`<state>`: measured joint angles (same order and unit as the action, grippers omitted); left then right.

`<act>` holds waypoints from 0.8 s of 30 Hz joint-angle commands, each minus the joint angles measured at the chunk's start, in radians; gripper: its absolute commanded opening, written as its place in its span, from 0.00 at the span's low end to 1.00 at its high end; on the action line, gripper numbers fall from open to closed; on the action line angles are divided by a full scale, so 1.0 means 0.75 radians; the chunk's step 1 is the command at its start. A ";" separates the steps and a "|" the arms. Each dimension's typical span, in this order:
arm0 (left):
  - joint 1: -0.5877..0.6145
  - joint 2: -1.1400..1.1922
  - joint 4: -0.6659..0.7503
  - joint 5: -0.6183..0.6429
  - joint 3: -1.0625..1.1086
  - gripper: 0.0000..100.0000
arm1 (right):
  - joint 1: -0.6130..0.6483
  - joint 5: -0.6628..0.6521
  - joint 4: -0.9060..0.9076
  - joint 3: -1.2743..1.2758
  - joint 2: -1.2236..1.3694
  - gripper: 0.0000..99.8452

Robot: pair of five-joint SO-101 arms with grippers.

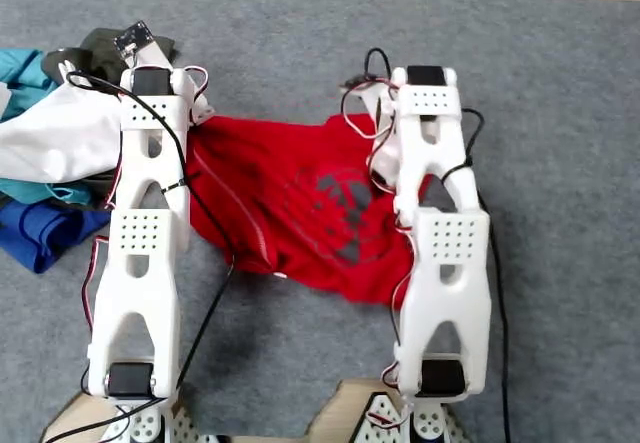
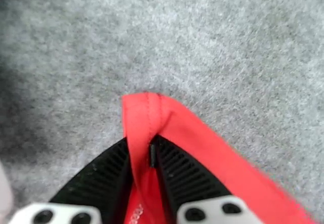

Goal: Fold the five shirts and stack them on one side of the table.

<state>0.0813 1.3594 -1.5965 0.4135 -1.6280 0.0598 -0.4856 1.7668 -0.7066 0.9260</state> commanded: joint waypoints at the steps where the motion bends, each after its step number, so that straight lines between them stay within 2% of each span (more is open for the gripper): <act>1: -0.002 -0.026 0.020 -0.010 -0.061 0.02 | 0.040 0.006 -0.027 0.285 -0.273 0.01; 7: -0.002 -0.026 0.018 -0.010 -0.061 0.02 | 0.173 0.004 -0.276 0.889 -0.537 0.01; 11: -0.002 -0.026 0.016 -0.010 -0.061 0.02 | 0.249 0.006 -0.417 1.116 -0.660 0.01; 19: 0.000 -0.026 0.016 -0.010 -0.061 0.02 | 0.107 0.014 -0.313 0.956 -0.875 0.19; 24: 0.000 -0.026 0.016 -0.010 -0.061 0.02 | 0.032 0.014 -0.164 0.707 -1.030 0.21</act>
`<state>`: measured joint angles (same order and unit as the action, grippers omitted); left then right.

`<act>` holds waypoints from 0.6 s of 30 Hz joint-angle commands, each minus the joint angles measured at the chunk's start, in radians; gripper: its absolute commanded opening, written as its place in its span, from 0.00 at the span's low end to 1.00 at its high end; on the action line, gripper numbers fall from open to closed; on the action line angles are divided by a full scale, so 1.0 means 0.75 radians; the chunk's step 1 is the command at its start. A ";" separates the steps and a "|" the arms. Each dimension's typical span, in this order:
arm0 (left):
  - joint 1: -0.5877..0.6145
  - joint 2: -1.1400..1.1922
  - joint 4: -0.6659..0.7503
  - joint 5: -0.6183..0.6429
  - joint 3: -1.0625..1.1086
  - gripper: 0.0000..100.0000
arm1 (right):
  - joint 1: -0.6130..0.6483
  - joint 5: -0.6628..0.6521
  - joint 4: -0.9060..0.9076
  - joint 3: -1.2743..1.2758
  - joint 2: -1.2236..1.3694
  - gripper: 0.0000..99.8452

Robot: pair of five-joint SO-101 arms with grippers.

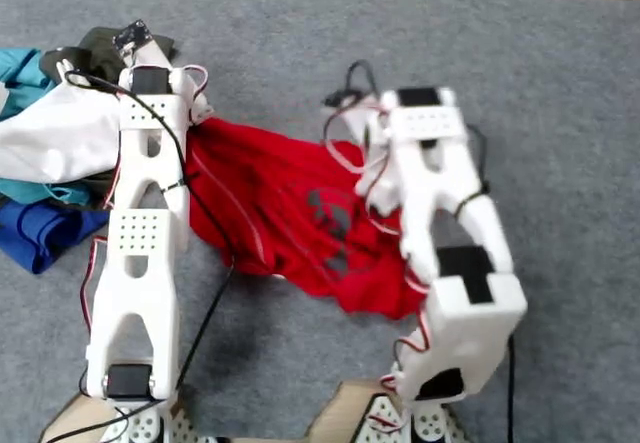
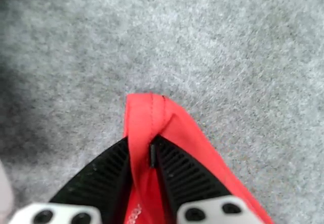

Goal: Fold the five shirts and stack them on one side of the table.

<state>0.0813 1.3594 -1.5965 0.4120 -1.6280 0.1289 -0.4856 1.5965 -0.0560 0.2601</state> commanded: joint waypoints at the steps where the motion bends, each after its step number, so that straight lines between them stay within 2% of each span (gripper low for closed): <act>1: 0.000 -0.026 0.016 -0.008 -0.061 0.02 | -0.081 0.016 0.070 -0.210 -0.159 0.21; 6: 0.000 -0.026 0.016 -0.008 -0.061 0.02 | -0.161 0.119 0.027 -0.408 -0.081 0.21; 12: 0.000 -0.026 0.014 -0.008 -0.061 0.02 | -0.169 0.340 -0.068 -0.609 0.382 0.21; 18: -0.002 -0.026 0.014 -0.008 -0.061 0.02 | -0.165 0.679 0.139 -1.071 0.815 0.21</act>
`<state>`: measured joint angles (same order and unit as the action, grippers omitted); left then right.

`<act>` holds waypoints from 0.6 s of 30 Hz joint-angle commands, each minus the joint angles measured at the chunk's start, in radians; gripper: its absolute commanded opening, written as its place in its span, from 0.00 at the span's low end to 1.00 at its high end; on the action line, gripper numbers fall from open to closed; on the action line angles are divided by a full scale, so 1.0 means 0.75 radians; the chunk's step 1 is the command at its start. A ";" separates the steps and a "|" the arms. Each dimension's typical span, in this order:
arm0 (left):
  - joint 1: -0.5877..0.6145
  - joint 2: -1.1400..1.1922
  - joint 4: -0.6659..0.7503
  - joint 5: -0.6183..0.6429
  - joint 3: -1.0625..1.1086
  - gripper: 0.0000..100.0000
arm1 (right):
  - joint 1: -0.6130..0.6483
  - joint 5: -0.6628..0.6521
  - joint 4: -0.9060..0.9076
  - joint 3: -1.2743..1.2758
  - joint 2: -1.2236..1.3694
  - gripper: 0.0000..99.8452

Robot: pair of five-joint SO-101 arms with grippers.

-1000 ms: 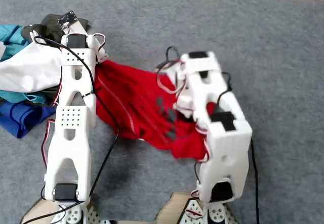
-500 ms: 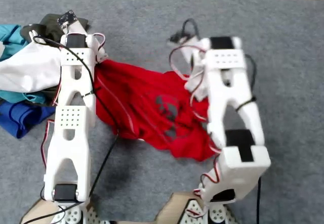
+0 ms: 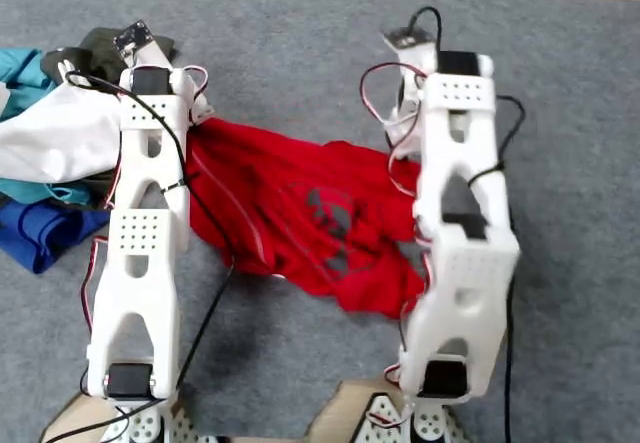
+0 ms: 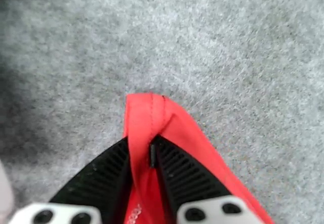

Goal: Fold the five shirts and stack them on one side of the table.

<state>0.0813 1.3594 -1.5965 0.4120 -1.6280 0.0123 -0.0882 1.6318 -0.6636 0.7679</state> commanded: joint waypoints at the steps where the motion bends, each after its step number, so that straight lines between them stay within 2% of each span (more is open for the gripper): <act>1: -0.002 -0.026 0.014 -0.008 -0.061 0.02 | -0.011 0.194 0.139 -0.347 0.191 0.21; 3: -0.002 -0.026 0.014 -0.008 -0.061 0.02 | -0.021 0.276 0.209 -0.498 0.285 0.21; 6: -0.002 -0.026 0.012 -0.008 -0.061 0.02 | -0.058 0.348 0.207 -0.541 0.355 0.21; 18: -0.004 -0.026 0.012 -0.010 -0.061 0.02 | -0.054 0.352 0.174 -0.543 0.457 0.19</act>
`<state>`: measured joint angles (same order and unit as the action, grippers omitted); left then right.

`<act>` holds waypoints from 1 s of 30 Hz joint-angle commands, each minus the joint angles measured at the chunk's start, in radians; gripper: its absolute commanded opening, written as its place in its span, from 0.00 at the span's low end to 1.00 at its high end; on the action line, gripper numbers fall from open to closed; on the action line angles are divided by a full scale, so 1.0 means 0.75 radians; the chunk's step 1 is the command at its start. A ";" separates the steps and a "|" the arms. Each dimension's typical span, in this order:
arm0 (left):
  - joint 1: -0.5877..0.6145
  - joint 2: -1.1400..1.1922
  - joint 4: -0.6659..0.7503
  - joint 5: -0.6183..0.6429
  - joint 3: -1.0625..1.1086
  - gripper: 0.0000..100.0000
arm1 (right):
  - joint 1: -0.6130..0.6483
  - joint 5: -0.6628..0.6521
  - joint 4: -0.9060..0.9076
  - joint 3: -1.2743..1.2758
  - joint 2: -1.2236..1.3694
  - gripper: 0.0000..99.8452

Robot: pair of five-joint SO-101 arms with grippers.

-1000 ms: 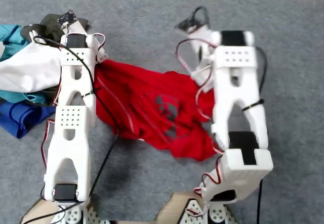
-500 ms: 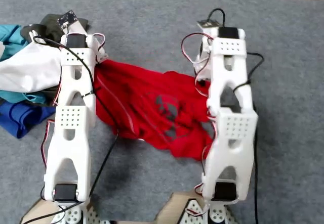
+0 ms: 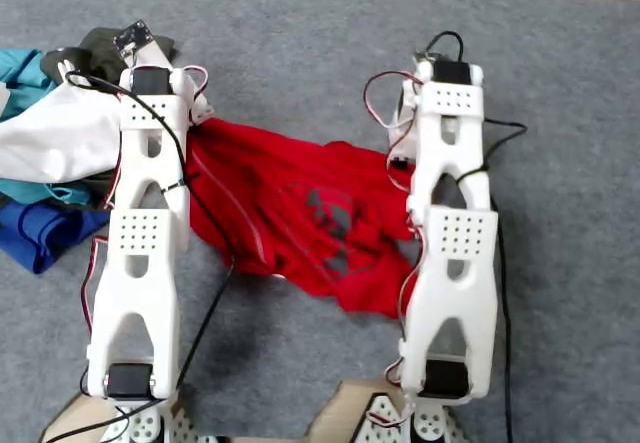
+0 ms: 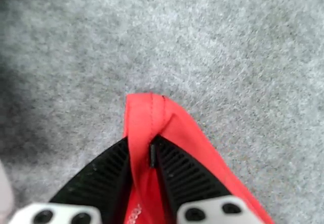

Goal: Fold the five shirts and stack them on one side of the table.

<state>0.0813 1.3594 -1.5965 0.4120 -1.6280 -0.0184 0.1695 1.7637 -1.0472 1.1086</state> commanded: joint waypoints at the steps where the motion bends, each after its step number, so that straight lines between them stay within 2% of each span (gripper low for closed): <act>1: -0.004 -0.026 0.012 -0.010 -0.061 0.02 | -0.013 0.008 -0.004 -0.032 0.003 0.16; 5: -0.004 -0.026 0.012 -0.010 -0.061 0.02 | -0.013 0.006 -0.006 -0.032 0.003 0.05; 19: -0.004 -0.026 0.014 -0.010 -0.061 0.02 | -0.028 0.004 0.029 -0.183 0.003 0.04; 22: -0.004 -0.026 0.014 -0.010 -0.061 0.02 | -0.038 0.004 0.029 -0.240 0.003 0.00; 30: -0.002 -0.026 0.020 -0.010 -0.061 0.02 | -0.064 0.000 0.027 -0.427 0.003 0.00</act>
<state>0.0813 1.3594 -1.5965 0.4120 -1.6280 -0.0583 0.1695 1.7668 -1.2820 1.1193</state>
